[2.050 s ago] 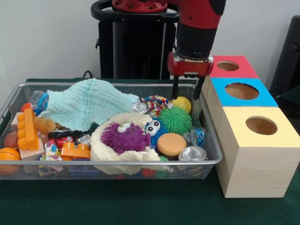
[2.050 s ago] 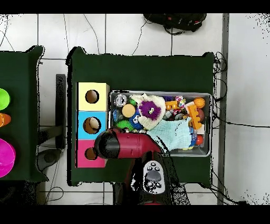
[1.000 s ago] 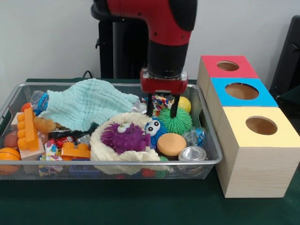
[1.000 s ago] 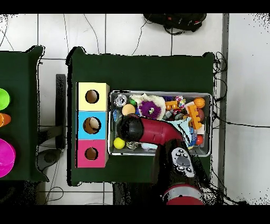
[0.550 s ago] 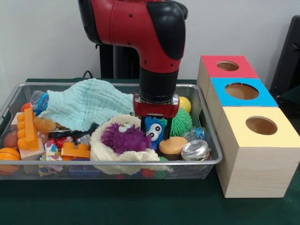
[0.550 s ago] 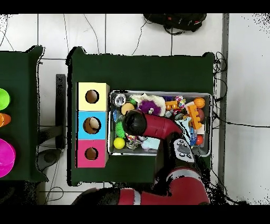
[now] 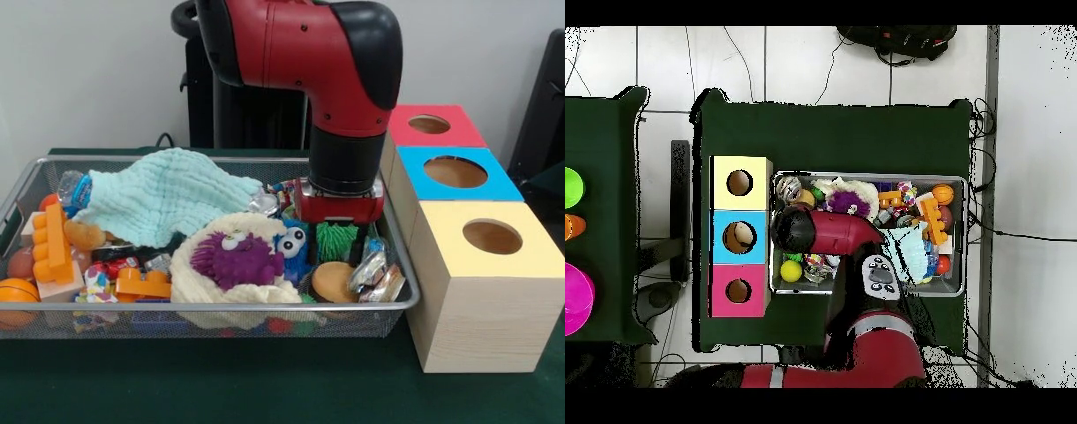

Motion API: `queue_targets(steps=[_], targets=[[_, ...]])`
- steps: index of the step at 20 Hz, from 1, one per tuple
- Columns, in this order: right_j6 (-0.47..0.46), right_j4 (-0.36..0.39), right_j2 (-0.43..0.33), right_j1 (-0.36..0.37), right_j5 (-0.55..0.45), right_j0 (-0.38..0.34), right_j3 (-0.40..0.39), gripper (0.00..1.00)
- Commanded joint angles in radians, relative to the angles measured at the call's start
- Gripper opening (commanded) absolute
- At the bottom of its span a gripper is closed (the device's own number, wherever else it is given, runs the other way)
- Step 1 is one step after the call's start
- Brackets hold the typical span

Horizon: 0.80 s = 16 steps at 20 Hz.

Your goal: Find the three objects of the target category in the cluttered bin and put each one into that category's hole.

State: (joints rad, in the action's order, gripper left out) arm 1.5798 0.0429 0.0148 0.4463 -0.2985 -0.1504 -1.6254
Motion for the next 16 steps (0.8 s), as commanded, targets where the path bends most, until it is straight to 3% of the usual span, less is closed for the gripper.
queue_targets(steps=[1, 8, 13, 16], targets=[[0.135, -0.022, -0.103, -0.01, 0.012, -0.042, 0.003, 1.0], [0.114, -0.018, -0.109, 0.008, -0.031, -0.057, 0.006, 1.0], [0.083, -0.011, -0.155, 0.013, -0.038, -0.106, -0.01, 1.0], [0.067, -0.015, -0.163, 0.052, -0.099, -0.119, -0.02, 1.0]])
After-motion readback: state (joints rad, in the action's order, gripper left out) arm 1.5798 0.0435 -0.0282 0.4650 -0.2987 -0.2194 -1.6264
